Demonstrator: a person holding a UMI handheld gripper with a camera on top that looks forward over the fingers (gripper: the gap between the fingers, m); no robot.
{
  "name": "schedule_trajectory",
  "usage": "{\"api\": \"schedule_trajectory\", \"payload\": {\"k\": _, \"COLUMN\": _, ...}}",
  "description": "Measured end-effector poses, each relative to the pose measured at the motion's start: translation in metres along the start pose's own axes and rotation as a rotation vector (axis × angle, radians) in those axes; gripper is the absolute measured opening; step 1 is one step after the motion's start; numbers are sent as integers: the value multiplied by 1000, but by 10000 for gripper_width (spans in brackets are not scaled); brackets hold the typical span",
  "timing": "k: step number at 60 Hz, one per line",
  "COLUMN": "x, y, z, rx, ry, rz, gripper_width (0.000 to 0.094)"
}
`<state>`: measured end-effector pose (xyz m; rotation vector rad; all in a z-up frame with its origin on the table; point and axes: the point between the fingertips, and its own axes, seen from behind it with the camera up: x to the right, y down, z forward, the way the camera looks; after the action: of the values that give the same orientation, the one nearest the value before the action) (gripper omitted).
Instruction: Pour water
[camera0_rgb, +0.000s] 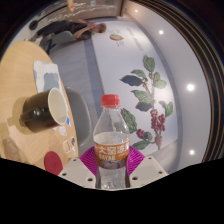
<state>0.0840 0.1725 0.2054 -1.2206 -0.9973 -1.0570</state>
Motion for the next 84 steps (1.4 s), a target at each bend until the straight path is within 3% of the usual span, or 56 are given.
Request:
{"api": "schedule_trajectory", "payload": {"k": 14, "x": -1, "y": -27, "z": 12, "rx": 109, "ry": 71, "rz": -807, "gripper_width": 344}}
{"api": "schedule_trajectory", "payload": {"k": 35, "x": 16, "y": -42, "z": 22, "rx": 133, "ry": 84, "rz": -856, "gripper_width": 359}}
{"api": "schedule_trajectory", "payload": {"k": 42, "x": 30, "y": -46, "z": 23, "rx": 136, "ry": 104, "rz": -591, "gripper_width": 360}}
{"api": "schedule_trajectory", "payload": {"k": 52, "x": 46, "y": -22, "z": 23, "rx": 81, "ry": 138, "rz": 286, "gripper_width": 359}}
{"api": "schedule_trajectory", "payload": {"k": 62, "x": -10, "y": -8, "z": 32, "rx": 45, "ry": -67, "rz": 1065, "gripper_width": 360}}
{"api": "schedule_trajectory", "payload": {"k": 76, "x": -66, "y": -10, "z": 34, "rx": 15, "ry": -161, "rz": 1392, "gripper_width": 359}}
{"api": "schedule_trajectory", "payload": {"k": 84, "x": -71, "y": 22, "z": 32, "rx": -15, "ry": -188, "rz": 1383, "gripper_width": 360}}
